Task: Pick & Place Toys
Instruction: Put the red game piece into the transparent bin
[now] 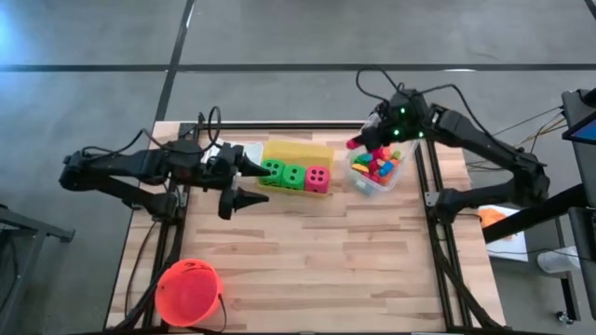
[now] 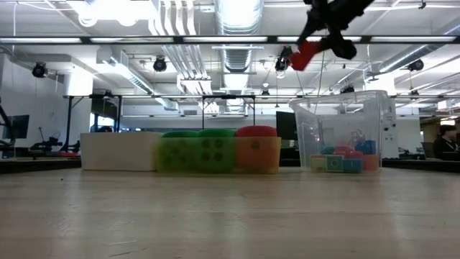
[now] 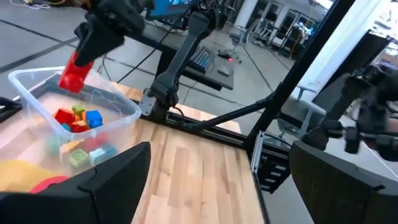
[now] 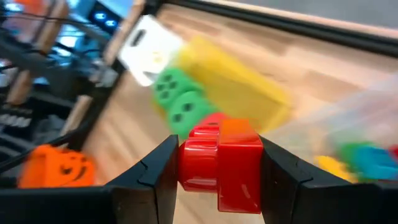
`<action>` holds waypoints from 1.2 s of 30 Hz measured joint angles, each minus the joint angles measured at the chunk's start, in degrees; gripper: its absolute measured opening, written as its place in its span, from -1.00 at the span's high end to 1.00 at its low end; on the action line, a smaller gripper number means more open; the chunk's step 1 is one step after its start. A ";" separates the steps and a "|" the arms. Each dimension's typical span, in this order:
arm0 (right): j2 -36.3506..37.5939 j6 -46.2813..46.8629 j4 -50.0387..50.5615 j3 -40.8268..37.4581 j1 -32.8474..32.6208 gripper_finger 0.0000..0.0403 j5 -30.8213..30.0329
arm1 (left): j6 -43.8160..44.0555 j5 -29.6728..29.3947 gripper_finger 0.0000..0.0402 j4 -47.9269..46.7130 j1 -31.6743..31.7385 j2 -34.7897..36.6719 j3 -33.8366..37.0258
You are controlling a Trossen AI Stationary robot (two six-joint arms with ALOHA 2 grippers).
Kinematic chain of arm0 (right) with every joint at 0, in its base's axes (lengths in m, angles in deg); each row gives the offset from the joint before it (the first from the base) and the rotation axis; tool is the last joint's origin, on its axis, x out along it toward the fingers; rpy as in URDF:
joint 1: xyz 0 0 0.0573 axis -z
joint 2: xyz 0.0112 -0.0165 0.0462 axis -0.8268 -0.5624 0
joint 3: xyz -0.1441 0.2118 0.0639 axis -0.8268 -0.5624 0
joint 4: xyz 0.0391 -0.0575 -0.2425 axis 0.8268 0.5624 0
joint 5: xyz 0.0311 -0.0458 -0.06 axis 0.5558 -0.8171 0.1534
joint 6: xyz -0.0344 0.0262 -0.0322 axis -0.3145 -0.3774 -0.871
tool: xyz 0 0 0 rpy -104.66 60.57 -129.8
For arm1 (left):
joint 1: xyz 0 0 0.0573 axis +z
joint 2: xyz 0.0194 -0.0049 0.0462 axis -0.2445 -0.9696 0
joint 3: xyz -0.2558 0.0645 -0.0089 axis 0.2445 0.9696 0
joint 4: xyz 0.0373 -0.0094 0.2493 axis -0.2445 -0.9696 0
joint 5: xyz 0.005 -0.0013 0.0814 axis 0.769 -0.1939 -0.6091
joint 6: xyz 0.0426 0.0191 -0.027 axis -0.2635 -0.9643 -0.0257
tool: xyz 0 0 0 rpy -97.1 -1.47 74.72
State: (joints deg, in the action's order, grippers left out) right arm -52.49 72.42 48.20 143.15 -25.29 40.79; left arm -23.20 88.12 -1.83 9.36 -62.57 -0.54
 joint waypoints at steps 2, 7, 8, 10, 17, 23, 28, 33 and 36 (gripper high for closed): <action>-0.25 -2.66 2.32 0.00 3.54 0.23 0.61 | -0.05 0.00 -0.83 0.90 0.51 0.65 1.43; -1.09 -9.49 8.52 -0.09 10.78 0.23 0.78 | 2.09 -0.47 -0.83 2.71 2.58 1.62 3.72; -1.40 -10.84 9.50 -0.26 11.92 0.23 0.82 | 2.46 -0.47 -0.83 2.61 3.06 1.70 3.86; -2.24 -13.28 10.80 -0.95 13.70 0.23 0.85 | 2.58 -0.47 -0.83 2.82 3.97 1.95 3.89; -5.82 -19.51 12.01 -6.39 15.92 0.23 1.03 | 1.90 -0.45 -0.83 3.81 7.38 4.66 3.89; -8.19 -22.59 7.58 -9.70 15.23 0.23 0.52 | 2.36 -0.39 -0.83 3.01 7.95 7.14 4.59; -10.86 -26.58 5.99 -11.48 14.39 0.23 -3.51 | 2.45 -0.43 -0.83 2.22 7.95 7.61 4.61; -13.79 -30.42 5.99 -12.76 12.29 0.23 -3.77 | 2.60 -0.43 -0.83 2.16 7.95 7.56 4.63; -14.89 -31.86 4.74 -12.68 11.36 0.23 -3.57 | 3.11 -0.43 -0.83 2.13 7.95 7.56 4.63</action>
State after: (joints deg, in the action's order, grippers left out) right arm -67.38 40.56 52.94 130.47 -13.92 37.23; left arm -20.09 87.70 0.30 17.31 -55.01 4.10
